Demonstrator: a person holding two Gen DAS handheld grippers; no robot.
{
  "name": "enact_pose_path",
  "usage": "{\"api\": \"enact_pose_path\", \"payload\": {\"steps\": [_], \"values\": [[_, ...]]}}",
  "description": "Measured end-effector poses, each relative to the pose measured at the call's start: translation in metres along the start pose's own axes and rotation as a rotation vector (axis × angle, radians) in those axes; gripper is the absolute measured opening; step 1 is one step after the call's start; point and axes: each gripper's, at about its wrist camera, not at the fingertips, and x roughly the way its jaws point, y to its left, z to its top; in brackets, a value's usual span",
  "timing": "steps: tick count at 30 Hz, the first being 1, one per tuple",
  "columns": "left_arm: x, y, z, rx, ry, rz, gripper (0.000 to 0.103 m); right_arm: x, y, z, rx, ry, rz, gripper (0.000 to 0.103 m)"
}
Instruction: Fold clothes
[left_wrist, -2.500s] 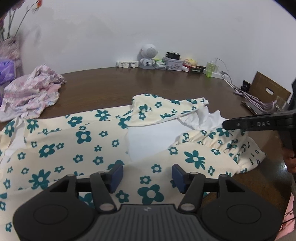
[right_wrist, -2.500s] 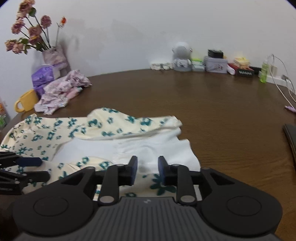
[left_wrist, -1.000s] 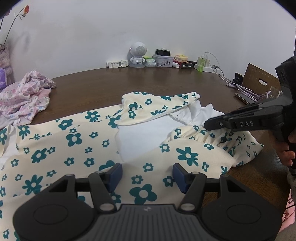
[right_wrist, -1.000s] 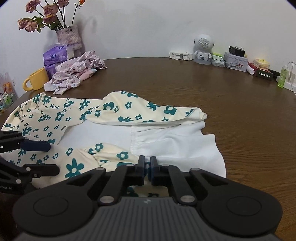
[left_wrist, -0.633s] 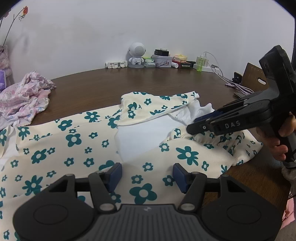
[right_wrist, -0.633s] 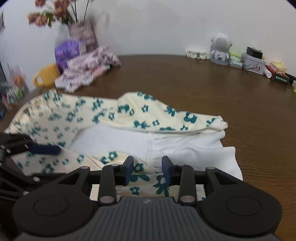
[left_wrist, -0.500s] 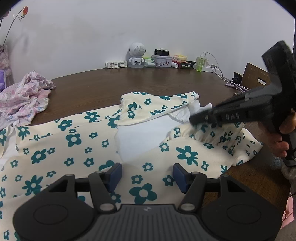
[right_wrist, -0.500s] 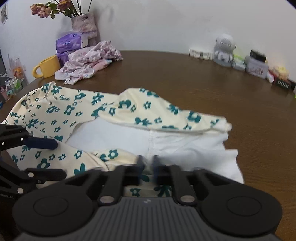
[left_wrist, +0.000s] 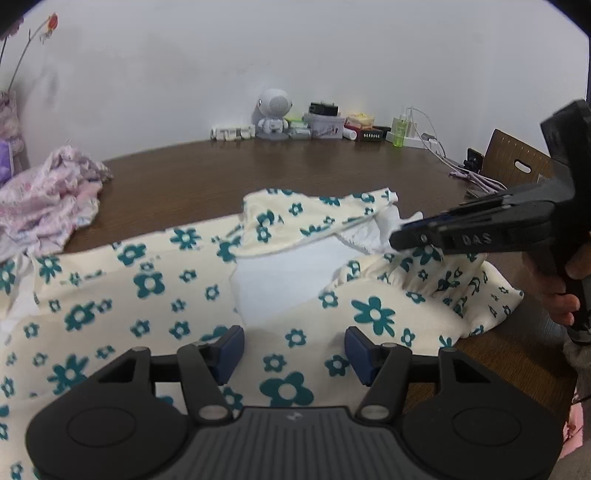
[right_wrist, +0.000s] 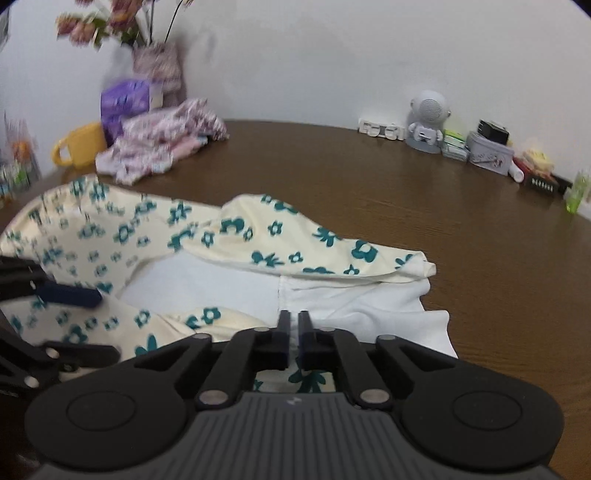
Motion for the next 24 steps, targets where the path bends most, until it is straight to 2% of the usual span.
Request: {"api": "enact_pose_path", "payload": {"steps": [3, 7, 11, 14, 19, 24], "values": [[-0.001, 0.003, 0.005, 0.001, -0.004, 0.02, 0.059, -0.009, -0.003, -0.003, 0.021, -0.019, -0.002, 0.034], [0.008, 0.009, 0.003, -0.015, 0.038, 0.015, 0.059, -0.017, -0.008, -0.01, 0.038, -0.017, -0.022, 0.038], [0.009, 0.009, 0.001, -0.014, 0.029, 0.016, 0.06, -0.02, -0.017, -0.018, 0.073, 0.005, -0.039, 0.038], [0.009, 0.009, 0.0, -0.018, 0.024, 0.016, 0.06, -0.016, -0.023, -0.022, 0.122, 0.024, -0.03, 0.038], [0.009, 0.008, -0.001, -0.009, 0.02, 0.02, 0.06, -0.014, -0.02, -0.025, 0.132, 0.032, 0.001, 0.011], [0.009, 0.008, -0.001, -0.016, 0.015, 0.018, 0.06, -0.02, -0.019, -0.022, 0.135, 0.005, -0.03, 0.008]]}}
